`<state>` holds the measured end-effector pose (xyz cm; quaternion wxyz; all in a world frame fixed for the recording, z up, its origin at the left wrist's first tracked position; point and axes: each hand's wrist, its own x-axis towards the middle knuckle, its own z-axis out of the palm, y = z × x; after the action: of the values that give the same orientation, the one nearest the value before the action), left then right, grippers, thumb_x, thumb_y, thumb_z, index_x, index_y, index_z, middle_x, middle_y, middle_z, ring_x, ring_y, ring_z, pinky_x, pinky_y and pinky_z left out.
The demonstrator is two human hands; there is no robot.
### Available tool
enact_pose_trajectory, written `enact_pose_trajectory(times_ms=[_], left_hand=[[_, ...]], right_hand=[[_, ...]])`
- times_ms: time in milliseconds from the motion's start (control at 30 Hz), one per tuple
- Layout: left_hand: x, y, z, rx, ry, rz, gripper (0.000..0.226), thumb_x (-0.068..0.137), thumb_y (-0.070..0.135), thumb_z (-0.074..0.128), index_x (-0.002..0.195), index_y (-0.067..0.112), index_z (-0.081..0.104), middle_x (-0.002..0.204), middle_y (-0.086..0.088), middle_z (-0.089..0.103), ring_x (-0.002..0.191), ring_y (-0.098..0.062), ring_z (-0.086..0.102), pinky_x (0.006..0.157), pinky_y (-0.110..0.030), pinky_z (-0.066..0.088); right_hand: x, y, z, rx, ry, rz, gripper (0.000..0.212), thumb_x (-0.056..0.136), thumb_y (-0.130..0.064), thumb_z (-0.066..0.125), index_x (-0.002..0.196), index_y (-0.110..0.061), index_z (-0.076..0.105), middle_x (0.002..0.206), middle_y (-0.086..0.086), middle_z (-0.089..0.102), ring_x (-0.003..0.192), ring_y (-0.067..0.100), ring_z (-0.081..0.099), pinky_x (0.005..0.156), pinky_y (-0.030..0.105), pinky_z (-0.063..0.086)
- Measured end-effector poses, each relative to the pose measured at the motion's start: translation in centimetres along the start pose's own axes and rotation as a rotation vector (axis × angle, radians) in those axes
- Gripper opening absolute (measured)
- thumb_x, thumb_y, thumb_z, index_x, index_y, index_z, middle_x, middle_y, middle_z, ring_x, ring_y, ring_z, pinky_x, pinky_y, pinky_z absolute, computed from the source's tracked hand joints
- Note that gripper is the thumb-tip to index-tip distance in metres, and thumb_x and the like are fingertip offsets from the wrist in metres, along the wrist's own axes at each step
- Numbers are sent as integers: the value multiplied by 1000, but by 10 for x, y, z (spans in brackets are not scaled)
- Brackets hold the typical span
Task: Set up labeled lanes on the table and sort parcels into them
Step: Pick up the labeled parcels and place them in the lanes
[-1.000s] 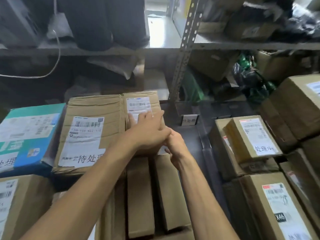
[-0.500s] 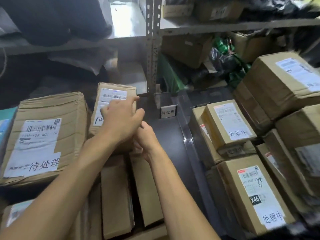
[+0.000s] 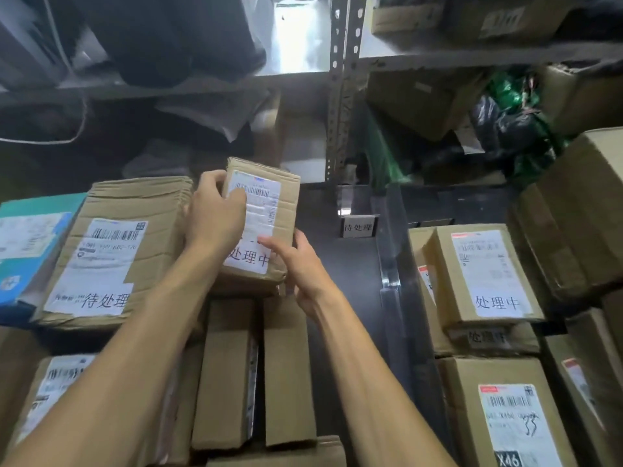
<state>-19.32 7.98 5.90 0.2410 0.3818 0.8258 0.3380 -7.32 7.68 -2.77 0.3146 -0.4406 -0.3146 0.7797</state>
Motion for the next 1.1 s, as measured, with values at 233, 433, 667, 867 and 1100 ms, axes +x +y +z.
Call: enact_pose_trajectory(times_ms=[233, 433, 667, 867, 1100], left_hand=[[-10, 16, 18, -11, -72, 75, 44, 93, 10, 53, 137, 16, 55, 121, 0, 66, 110, -21, 61, 95, -36, 49], [-17, 19, 19, -44, -147, 81, 48, 90, 21, 53, 137, 27, 54, 119, 5, 65, 111, -24, 64, 96, -52, 54], [-35, 64, 45, -281, -338, 96, 42, 93, 6, 55, 130, 27, 53, 110, 7, 65, 88, -11, 69, 74, -39, 61], [-64, 95, 91, -522, -532, 48, 69, 77, 22, 78, 139, 32, 47, 124, -2, 66, 109, -18, 69, 90, -39, 59], [-122, 113, 158, -520, -969, -99, 38, 99, 43, 59, 132, 22, 60, 116, -5, 76, 104, -27, 74, 94, -45, 59]], right_hand=[[-1, 6, -14, 79, -24, -75, 51, 84, -16, 78, 130, -17, 55, 124, 8, 73, 111, 26, 72, 99, 46, 57], [-11, 13, -27, 126, 48, -92, 78, 69, -28, 82, 138, -20, 47, 125, 8, 72, 107, 26, 73, 94, 46, 59], [-56, -30, -74, 71, 255, -247, 76, 71, -29, 84, 138, -25, 48, 124, 7, 72, 103, 26, 75, 92, 55, 59], [-129, -90, -134, -40, 374, -352, 66, 82, -10, 82, 134, -28, 47, 124, 7, 68, 103, 24, 74, 77, 37, 64], [-177, -112, -205, -32, 546, -318, 49, 84, -13, 78, 120, -27, 48, 104, 7, 72, 76, 21, 75, 61, 37, 57]])
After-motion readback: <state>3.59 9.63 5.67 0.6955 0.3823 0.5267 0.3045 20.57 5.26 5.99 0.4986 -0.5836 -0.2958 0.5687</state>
